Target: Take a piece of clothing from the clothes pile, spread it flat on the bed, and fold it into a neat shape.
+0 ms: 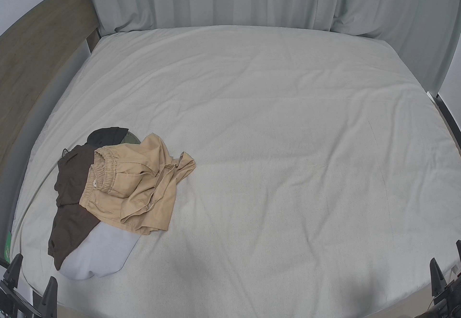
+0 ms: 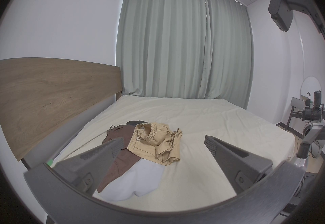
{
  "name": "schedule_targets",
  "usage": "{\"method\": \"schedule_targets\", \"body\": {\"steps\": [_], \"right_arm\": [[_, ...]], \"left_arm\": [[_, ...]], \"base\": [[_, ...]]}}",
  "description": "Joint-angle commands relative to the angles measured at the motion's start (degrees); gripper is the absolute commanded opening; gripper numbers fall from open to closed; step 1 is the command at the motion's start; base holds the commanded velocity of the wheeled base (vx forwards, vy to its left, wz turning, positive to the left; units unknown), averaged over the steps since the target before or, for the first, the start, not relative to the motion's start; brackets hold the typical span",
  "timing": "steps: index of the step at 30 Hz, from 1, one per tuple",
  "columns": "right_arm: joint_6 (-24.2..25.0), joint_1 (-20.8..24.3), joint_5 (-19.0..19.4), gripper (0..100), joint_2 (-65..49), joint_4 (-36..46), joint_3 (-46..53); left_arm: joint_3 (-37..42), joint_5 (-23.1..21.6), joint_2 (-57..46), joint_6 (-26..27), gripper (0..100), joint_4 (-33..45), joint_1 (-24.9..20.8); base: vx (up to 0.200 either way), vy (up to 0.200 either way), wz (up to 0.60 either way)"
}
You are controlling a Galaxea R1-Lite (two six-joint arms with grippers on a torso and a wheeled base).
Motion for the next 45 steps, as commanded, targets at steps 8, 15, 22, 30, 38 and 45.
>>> {"method": "schedule_targets", "body": {"steps": [8,15,22,30,38,45], "right_arm": [[0.0,0.0,0.0,100,-0.9,0.0,1.0],[0.0,0.0,0.0,100,-0.9,0.0,1.0],[0.0,0.0,0.0,100,-0.9,0.0,1.0],[0.0,0.0,0.0,100,-0.9,0.0,1.0],[0.0,0.0,0.0,100,-0.9,0.0,1.0],[0.0,0.0,0.0,100,-0.9,0.0,1.0]], "left_arm": [[1.0,0.0,-0.9,0.0,100,0.0,0.0],[1.0,0.0,-0.9,0.0,100,0.0,0.0],[1.0,0.1,-0.9,0.2,100,0.0,0.0],[1.0,0.1,-0.9,0.4,100,0.0,0.0],[1.0,0.1,-0.9,0.4,100,0.0,0.0],[1.0,0.0,-0.9,0.4,100,0.0,0.0]], "base": [[0.0,0.0,0.0],[0.0,0.0,0.0],[0.0,0.0,0.0],[0.0,0.0,0.0],[0.0,0.0,0.0],[0.0,0.0,0.0]]}}
